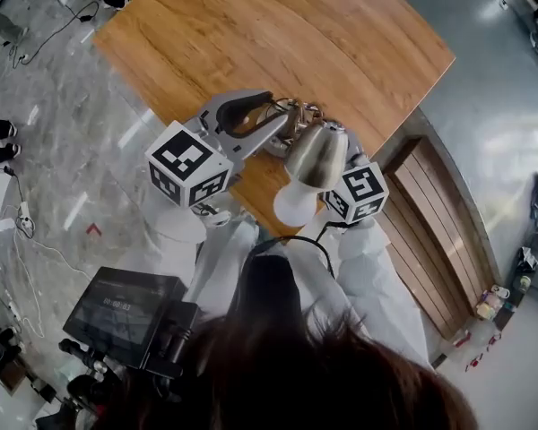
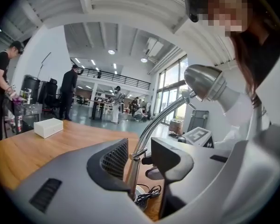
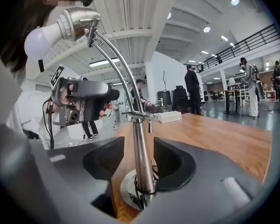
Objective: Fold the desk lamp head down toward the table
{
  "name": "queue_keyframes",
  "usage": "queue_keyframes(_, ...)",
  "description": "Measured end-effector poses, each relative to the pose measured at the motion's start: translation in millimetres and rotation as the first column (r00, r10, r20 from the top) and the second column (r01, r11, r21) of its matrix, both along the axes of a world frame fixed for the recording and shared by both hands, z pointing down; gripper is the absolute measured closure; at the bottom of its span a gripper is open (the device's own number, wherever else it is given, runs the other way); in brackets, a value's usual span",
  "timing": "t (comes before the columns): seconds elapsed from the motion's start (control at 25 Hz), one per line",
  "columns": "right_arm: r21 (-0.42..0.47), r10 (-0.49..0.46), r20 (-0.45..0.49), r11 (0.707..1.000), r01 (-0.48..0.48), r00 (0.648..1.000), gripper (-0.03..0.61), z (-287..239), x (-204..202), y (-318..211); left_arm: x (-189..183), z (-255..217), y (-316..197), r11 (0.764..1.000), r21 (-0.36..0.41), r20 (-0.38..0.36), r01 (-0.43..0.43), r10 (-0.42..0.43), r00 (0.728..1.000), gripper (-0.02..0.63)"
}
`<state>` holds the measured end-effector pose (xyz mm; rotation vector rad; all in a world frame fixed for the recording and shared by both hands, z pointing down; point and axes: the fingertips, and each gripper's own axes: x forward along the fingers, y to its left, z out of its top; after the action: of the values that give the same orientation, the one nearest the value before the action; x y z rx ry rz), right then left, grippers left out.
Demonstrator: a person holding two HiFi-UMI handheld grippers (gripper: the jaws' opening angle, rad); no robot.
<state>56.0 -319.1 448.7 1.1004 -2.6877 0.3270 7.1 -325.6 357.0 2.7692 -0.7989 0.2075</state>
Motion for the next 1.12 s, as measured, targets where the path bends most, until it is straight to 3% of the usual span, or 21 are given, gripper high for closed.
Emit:
queue_keyframes(0.12, -0.013, -0.012, -0.017, 1.000, 0.012, 1.000, 0.405, 20, -4, -13, 12, 2, -5, 0.996, 0.034, 0.003, -0.088, 0.088, 0.996, 0.469)
queue_keyframes(0.44, -0.033, 0.017, 0.021, 0.999, -0.016, 1.000, 0.407, 24, -4, -19, 38, -19, 5, 0.969, 0.142, 0.072, -0.200, 0.191, 0.979, 0.469)
queue_keyframes(0.68, -0.036, -0.015, 0.032, 0.999, 0.016, 0.999, 0.453, 25, -9, -17, 46, -32, 16, 0.943, 0.216, 0.041, -0.255, 0.252, 0.967, 0.493)
queue_keyframes(1.12, -0.081, -0.022, 0.069, 0.996, 0.027, 0.997, 0.449, 28, -11, -18, 46, -31, 19, 0.897, 0.321, 0.196, -0.305, 0.252, 0.948, 0.549)
